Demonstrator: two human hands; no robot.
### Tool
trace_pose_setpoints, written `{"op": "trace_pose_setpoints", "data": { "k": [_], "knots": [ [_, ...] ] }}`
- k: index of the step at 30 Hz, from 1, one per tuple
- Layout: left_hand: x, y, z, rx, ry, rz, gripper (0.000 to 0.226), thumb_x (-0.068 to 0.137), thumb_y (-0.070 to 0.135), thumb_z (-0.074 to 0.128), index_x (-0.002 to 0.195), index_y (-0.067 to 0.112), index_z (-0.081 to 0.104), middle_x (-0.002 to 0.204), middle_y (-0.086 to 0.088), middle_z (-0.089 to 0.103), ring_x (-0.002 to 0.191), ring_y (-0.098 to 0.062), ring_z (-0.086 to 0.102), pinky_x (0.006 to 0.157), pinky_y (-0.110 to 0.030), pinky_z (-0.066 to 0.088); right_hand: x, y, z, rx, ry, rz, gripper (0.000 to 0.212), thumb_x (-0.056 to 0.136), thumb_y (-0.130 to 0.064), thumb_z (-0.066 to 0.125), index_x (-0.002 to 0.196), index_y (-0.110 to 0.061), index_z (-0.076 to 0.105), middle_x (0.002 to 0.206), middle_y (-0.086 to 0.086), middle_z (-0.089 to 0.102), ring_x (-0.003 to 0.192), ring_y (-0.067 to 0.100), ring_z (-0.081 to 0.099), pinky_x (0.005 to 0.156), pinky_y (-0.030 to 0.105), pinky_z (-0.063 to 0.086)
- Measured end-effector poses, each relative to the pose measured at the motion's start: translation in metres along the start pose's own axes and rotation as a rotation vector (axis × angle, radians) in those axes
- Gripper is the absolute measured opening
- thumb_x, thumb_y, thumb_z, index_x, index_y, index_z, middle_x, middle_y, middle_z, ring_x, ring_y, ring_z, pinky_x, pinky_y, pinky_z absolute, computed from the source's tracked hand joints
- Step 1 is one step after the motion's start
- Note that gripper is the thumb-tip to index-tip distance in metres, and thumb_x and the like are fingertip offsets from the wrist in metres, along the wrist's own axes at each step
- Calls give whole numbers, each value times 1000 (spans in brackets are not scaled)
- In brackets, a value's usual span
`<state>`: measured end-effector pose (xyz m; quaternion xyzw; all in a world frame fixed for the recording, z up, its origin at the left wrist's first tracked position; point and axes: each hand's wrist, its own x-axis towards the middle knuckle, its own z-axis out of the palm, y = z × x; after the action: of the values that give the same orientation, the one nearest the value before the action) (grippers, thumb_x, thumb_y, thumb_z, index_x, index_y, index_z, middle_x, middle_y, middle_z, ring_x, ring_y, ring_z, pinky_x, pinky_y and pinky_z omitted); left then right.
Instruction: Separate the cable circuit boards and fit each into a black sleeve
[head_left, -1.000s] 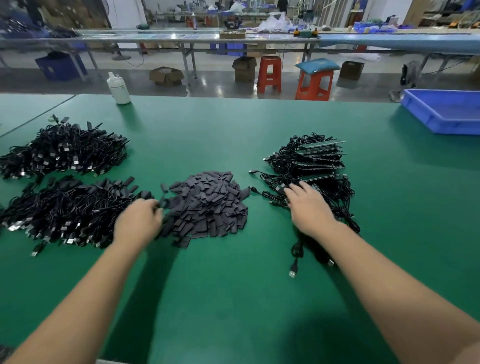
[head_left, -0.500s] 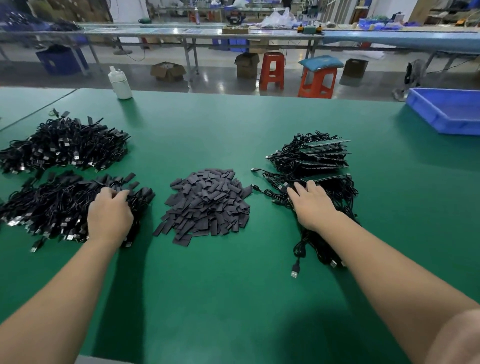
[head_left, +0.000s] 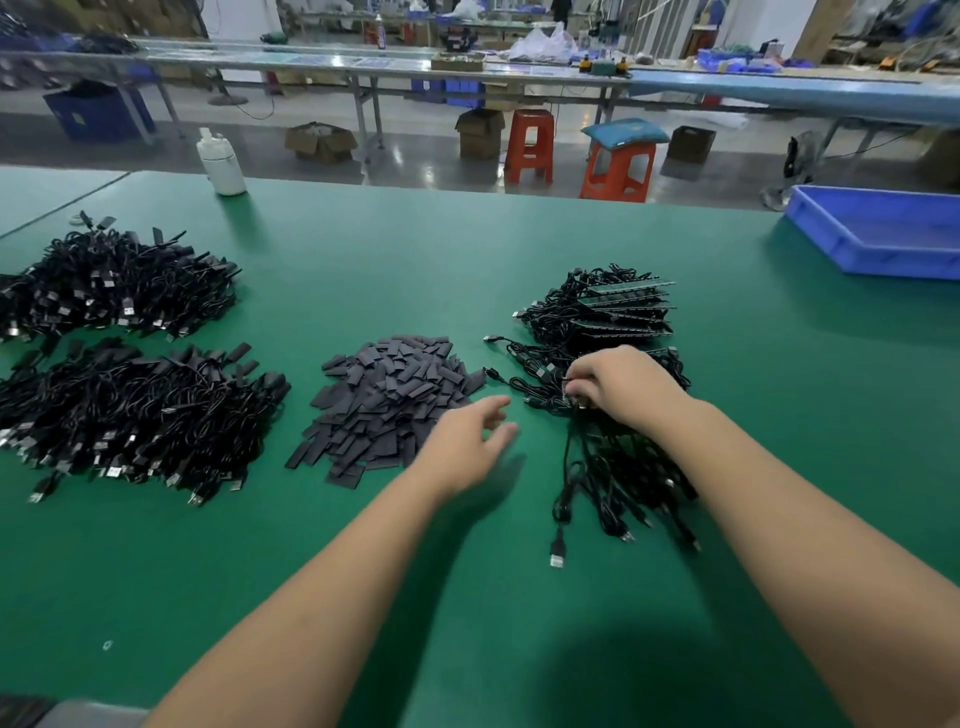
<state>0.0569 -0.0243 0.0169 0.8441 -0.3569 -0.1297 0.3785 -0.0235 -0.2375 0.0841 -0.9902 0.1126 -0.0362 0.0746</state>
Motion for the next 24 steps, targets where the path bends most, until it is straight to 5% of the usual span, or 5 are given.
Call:
{"op": "trace_pose_setpoints", "data": {
  "k": [4, 9, 14, 18, 24],
  "knots": [
    [9, 49, 29, -272, 33, -50, 44, 95, 40, 59, 135, 24, 54, 118, 7, 69, 105, -5, 63, 96, -24, 46, -16, -9, -17, 131, 102, -38, 19, 94, -34, 63, 106, -26, 75, 96, -2, 76, 92, 20, 66, 81, 30, 49],
    [10, 76, 34, -276, 109, -43, 20, 98, 34, 55, 95, 17, 65, 76, 3, 74, 48, 2, 52, 50, -27, 40, -29, -12, -20, 153, 140, -44, 18, 98, -29, 56, 104, -20, 71, 90, -3, 72, 81, 18, 61, 70, 27, 39],
    [6, 81, 27, -341, 76, -29, 23, 98, 29, 56, 81, 16, 66, 76, -6, 72, 79, -29, 71, 70, -45, 60, -39, -7, -25, 159, 121, -30, 22, 100, -33, 53, 100, -23, 72, 84, -4, 71, 77, 16, 59, 71, 31, 46],
    [5, 84, 16, -304, 58, 23, 18, 97, 22, 58, 81, 20, 67, 77, -8, 70, 70, -22, 71, 60, -37, 62, -45, -10, -24, 133, 148, -56, 23, 100, -33, 53, 92, -22, 72, 70, -11, 61, 70, 15, 54, 65, 30, 41],
    [1, 99, 14, -93, 220, 47, 28, 96, 25, 56, 68, 23, 56, 67, -6, 66, 60, -23, 68, 57, -35, 53, -46, -18, -29, 51, 247, -24, 25, 99, -30, 52, 90, -20, 72, 79, 0, 71, 81, 25, 61, 70, 32, 41]
  ]
}}
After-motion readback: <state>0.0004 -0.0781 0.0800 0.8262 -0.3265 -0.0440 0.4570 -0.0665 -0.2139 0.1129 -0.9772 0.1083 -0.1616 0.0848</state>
